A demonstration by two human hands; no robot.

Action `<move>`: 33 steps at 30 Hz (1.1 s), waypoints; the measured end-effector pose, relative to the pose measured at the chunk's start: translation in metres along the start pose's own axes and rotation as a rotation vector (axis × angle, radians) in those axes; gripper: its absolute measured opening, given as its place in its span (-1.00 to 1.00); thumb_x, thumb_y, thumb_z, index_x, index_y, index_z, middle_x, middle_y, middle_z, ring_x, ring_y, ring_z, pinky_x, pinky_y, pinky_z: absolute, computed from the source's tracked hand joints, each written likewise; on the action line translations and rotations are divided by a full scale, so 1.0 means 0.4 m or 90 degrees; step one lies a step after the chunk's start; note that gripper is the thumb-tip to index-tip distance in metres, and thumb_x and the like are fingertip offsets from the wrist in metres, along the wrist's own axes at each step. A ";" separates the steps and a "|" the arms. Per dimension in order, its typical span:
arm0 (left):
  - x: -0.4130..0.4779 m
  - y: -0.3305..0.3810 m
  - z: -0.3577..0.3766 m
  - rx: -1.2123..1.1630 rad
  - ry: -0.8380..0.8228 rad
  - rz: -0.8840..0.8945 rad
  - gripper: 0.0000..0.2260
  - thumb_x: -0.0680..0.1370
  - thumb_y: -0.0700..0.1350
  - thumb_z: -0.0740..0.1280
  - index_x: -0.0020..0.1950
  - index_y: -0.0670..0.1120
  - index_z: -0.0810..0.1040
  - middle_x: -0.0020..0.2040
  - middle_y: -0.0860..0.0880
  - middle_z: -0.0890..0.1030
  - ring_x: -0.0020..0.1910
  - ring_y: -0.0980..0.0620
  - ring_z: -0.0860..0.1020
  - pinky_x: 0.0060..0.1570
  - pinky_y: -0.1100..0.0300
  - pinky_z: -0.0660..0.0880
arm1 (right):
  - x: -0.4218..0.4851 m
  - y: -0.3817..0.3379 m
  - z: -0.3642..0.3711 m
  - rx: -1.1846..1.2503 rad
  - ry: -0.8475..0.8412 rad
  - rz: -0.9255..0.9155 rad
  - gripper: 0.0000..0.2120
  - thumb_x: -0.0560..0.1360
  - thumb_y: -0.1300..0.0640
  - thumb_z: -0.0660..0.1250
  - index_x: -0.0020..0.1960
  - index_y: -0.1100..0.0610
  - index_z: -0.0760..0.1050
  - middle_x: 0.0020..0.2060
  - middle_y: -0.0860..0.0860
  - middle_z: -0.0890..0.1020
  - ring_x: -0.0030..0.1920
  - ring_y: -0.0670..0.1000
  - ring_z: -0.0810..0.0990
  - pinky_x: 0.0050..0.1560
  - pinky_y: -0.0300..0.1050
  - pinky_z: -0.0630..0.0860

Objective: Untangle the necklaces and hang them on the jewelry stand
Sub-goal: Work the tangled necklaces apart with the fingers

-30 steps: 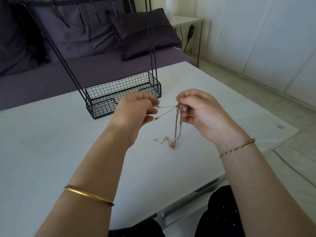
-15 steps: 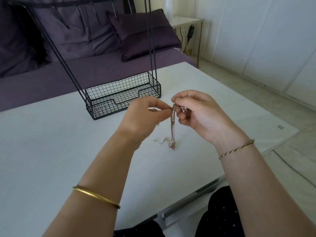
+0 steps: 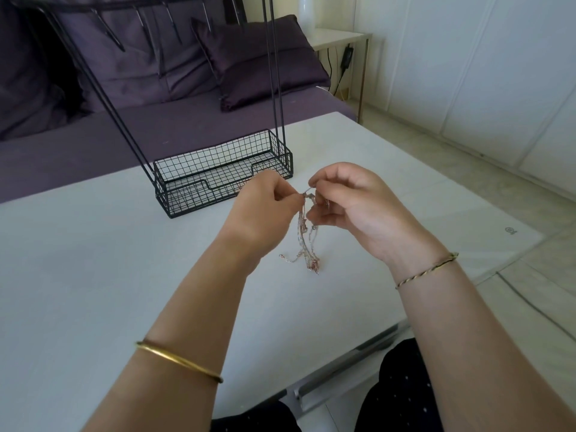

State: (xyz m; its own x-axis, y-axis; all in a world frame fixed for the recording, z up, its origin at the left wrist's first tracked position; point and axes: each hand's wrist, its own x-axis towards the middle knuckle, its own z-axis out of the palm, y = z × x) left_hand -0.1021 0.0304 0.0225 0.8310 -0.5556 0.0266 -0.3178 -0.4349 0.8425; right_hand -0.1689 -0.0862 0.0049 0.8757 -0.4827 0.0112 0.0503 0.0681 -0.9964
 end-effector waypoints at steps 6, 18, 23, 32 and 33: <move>-0.004 0.007 -0.008 -0.039 0.028 -0.008 -0.95 0.51 -0.26 0.26 -0.07 -0.24 0.47 -0.15 -0.06 0.66 -0.17 -0.01 0.53 -0.08 -0.03 0.52 | 0.002 -0.001 -0.003 0.098 0.002 0.057 -0.83 0.57 0.32 0.20 -0.14 0.21 0.52 -0.39 0.05 0.46 -0.50 -0.07 0.33 -0.49 -0.28 0.31; -0.003 0.008 -0.012 -0.247 -0.005 -0.051 -0.80 0.53 -0.37 0.20 -0.06 -0.12 0.55 -0.23 -0.06 0.54 -0.37 0.10 0.45 -0.27 0.20 0.56 | -0.006 -0.015 -0.018 0.090 0.006 0.070 -0.88 0.46 0.40 0.28 -0.09 0.22 0.52 -0.33 0.11 0.53 -0.45 -0.06 0.43 -0.52 -0.28 0.21; 0.005 -0.001 -0.013 -0.199 0.001 -0.059 -0.80 0.49 -0.33 0.24 -0.10 -0.07 0.60 -0.25 0.00 0.58 -0.29 0.08 0.41 -0.24 0.20 0.38 | -0.008 -0.007 -0.020 0.037 0.031 0.030 -0.85 0.50 0.39 0.28 -0.10 0.17 0.53 -0.29 0.07 0.61 -0.34 -0.01 0.64 -0.43 -0.25 0.48; 0.002 -0.002 -0.014 -0.165 -0.036 -0.051 -0.87 0.49 -0.28 0.37 -0.11 -0.05 0.63 -0.20 0.00 0.62 -0.28 0.12 0.45 -0.23 0.23 0.40 | -0.001 -0.001 -0.014 -0.016 0.074 -0.065 -0.77 0.56 0.37 0.18 -0.11 0.12 0.51 -0.29 0.05 0.58 -0.42 -0.03 0.59 -0.18 -0.14 0.58; 0.001 -0.001 -0.015 -0.173 -0.040 -0.051 -0.86 0.49 -0.28 0.37 -0.09 -0.06 0.63 -0.21 0.02 0.63 -0.28 0.12 0.46 -0.22 0.24 0.41 | -0.001 0.001 -0.013 -0.015 0.080 -0.068 -0.78 0.55 0.38 0.18 -0.11 0.13 0.51 -0.28 0.06 0.58 -0.43 -0.04 0.58 -0.21 -0.15 0.58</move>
State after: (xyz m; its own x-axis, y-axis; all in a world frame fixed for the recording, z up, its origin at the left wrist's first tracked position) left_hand -0.0990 0.0347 0.0254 0.8156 -0.5740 -0.0723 -0.1109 -0.2777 0.9542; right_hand -0.1716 -0.0906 0.0042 0.7989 -0.5917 0.1079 0.1268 -0.0096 -0.9919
